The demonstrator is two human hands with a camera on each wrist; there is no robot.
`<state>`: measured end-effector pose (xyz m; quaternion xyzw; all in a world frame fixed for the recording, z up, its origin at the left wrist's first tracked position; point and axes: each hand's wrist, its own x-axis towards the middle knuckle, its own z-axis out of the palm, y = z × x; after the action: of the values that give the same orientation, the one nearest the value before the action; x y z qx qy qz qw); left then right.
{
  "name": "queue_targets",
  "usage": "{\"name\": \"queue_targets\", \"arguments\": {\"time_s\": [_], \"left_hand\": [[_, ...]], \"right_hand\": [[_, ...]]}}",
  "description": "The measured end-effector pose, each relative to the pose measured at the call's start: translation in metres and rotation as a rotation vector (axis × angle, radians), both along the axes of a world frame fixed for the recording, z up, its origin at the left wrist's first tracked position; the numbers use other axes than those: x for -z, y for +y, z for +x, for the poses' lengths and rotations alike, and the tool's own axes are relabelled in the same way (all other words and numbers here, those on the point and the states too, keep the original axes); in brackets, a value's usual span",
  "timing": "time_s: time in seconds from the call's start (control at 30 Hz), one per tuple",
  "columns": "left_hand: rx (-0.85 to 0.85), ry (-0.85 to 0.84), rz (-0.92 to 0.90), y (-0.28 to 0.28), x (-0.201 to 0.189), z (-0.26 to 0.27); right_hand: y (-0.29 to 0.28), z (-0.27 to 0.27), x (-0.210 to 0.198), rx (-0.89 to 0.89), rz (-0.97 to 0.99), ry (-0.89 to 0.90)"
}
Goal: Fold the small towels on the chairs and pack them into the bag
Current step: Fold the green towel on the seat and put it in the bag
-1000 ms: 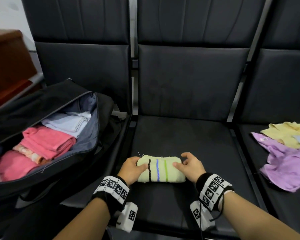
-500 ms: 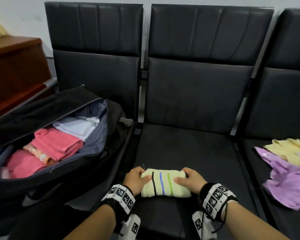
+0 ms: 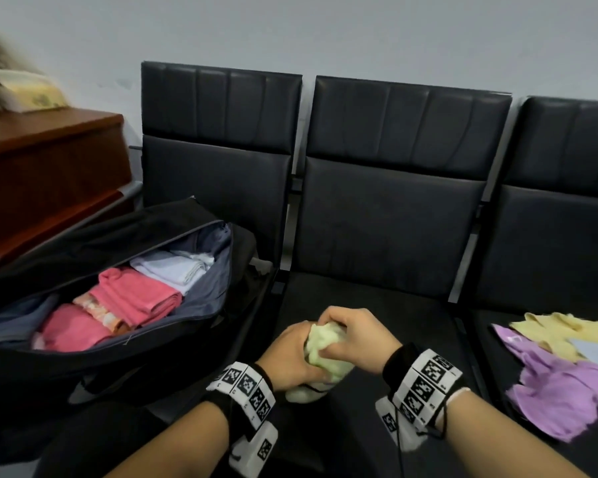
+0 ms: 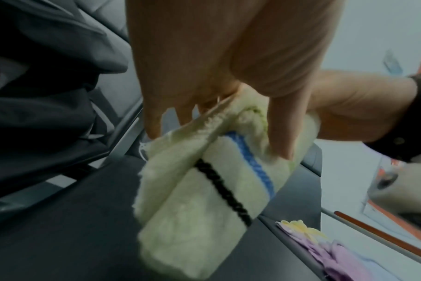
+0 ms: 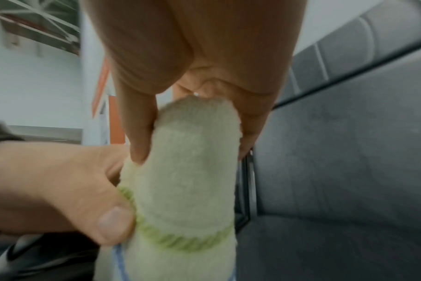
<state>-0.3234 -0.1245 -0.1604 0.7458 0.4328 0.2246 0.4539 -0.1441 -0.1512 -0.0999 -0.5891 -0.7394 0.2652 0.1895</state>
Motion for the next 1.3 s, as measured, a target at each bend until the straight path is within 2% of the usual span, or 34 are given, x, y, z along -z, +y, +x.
{"name": "queue_targets", "arguments": {"time_s": [0.07, 0.13, 0.23, 0.33, 0.47, 0.53, 0.63, 0.83, 1.0, 1.1, 1.23, 1.3], "left_hand": [[-0.015, -0.059, 0.005, -0.004, -0.008, -0.009], [-0.028, -0.122, -0.02, -0.005, -0.017, -0.02], [-0.103, -0.215, -0.007, -0.001, -0.032, -0.043], [-0.233, -0.41, -0.083, 0.011, -0.044, -0.08], [-0.465, -0.668, -0.216, 0.029, -0.051, -0.142], [-0.581, -0.775, -0.276, 0.039, -0.049, -0.172], [-0.732, -0.845, -0.342, 0.053, -0.04, -0.219], [-0.952, -0.861, -0.475, 0.072, -0.018, -0.309], [-1.108, -0.772, -0.427, 0.091, 0.0, -0.367], [-1.197, -0.685, -0.372, 0.106, 0.014, -0.381], [-1.261, -0.54, -0.277, 0.116, 0.037, -0.384], [-1.219, -0.414, -0.244, 0.118, 0.049, -0.384]], "right_hand": [[-0.002, -0.009, -0.017, -0.041, 0.05, -0.056], [-0.001, -0.019, -0.029, -0.043, 0.092, -0.034], [0.012, -0.042, -0.038, -0.002, 0.163, 0.126], [0.036, -0.076, -0.037, 0.099, 0.158, 0.363], [0.068, -0.134, -0.021, 0.081, -0.159, 0.605], [0.079, -0.166, -0.011, 0.008, -0.324, 0.647], [0.096, -0.216, 0.003, -0.087, -0.432, 0.662], [0.137, -0.312, 0.022, -0.119, -0.432, 0.571], [0.156, -0.379, 0.047, -0.152, -0.403, 0.525], [0.164, -0.4, 0.063, -0.137, -0.401, 0.504], [0.175, -0.405, 0.082, -0.247, -0.374, 0.251], [0.175, -0.405, 0.086, -0.312, -0.364, 0.162]]}}
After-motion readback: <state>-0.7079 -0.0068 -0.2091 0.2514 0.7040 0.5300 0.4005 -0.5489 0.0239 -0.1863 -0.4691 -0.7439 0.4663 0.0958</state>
